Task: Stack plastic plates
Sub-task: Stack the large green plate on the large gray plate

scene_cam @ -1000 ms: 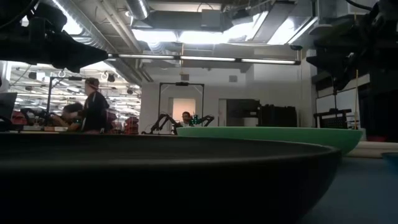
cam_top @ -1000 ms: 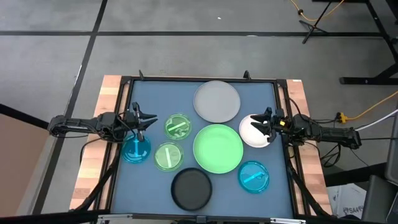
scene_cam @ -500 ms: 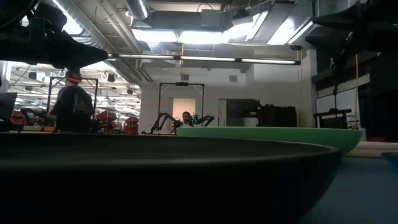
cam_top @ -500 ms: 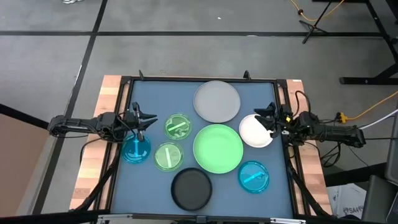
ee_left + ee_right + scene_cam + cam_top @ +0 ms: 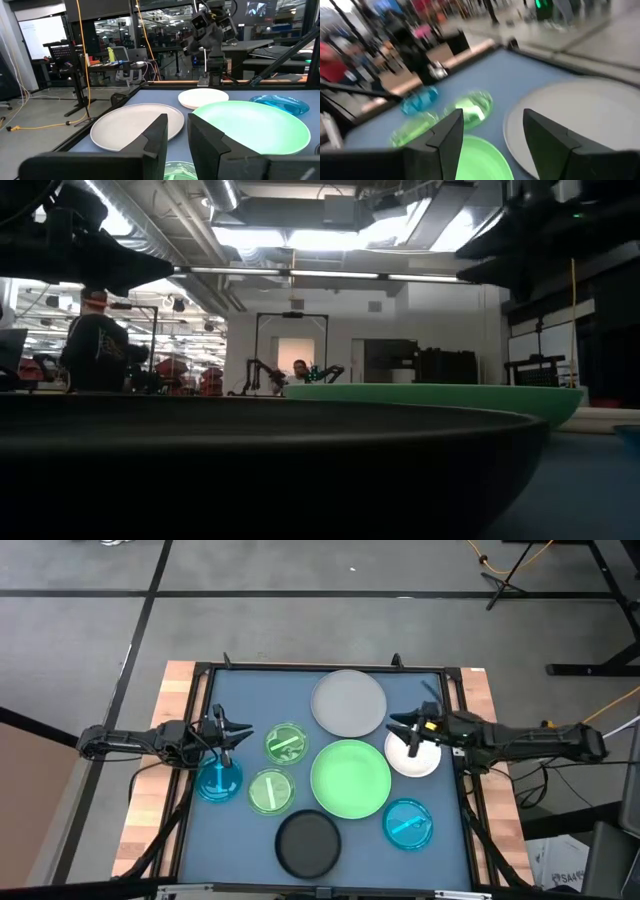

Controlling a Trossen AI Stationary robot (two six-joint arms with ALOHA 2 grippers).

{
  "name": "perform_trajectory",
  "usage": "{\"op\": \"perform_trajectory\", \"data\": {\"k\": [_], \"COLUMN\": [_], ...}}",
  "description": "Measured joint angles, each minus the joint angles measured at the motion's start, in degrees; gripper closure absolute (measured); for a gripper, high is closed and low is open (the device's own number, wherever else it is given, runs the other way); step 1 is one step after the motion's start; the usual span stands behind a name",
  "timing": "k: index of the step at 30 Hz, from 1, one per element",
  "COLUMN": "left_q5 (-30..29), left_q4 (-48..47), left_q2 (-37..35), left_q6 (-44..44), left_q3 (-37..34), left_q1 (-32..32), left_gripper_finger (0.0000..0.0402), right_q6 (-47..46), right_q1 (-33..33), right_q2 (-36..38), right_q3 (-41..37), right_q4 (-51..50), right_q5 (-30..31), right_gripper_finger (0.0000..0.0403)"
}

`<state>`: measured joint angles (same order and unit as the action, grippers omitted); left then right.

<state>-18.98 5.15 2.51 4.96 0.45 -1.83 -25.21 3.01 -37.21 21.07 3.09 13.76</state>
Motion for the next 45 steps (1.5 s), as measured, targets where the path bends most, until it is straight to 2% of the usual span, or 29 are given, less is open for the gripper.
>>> {"op": "perform_trajectory", "data": {"k": [7, 12, 19, 25, 28, 45], "left_q5": [0.0, 0.0, 0.02, 0.0, 0.0, 0.0], "left_q4": [0.0, 0.0, 0.0, 0.0, -0.02, -0.02], "left_q2": [0.01, 0.01, 0.0, -0.01, -0.01, 0.01], "left_q6": [0.02, 0.02, -0.01, -0.01, -0.01, -0.01], "left_q3": [0.0, 0.0, -0.01, -0.02, -0.01, 0.0], "left_q1": [-0.02, -0.02, -0.02, 0.0, 0.0, -0.01], "left_gripper_finger": [0.0335, 0.0335, 0.0335, 0.0335, 0.0335, 0.0335], "right_q6": [-1.86, -1.91, -2.02, -2.0, -2.0, -1.93], "right_q1": [0.0, 0.02, 4.16, 8.83, 10.18, 10.14], "right_q2": [-12.65, -21.41, -31.23, -36.68, -38.99, -49.13], "right_q3": [9.65, 15.33, 21.07, 21.85, 21.87, 21.87], "right_q4": [-13.32, -18.45, -23.98, -24.39, -24.46, -24.12], "right_q5": [-0.01, -0.62, -8.51, -17.08, -19.27, -23.91], "right_gripper_finger": [0.0207, 0.0207, 0.0207, 0.0207, 0.0207, 0.0207]}}
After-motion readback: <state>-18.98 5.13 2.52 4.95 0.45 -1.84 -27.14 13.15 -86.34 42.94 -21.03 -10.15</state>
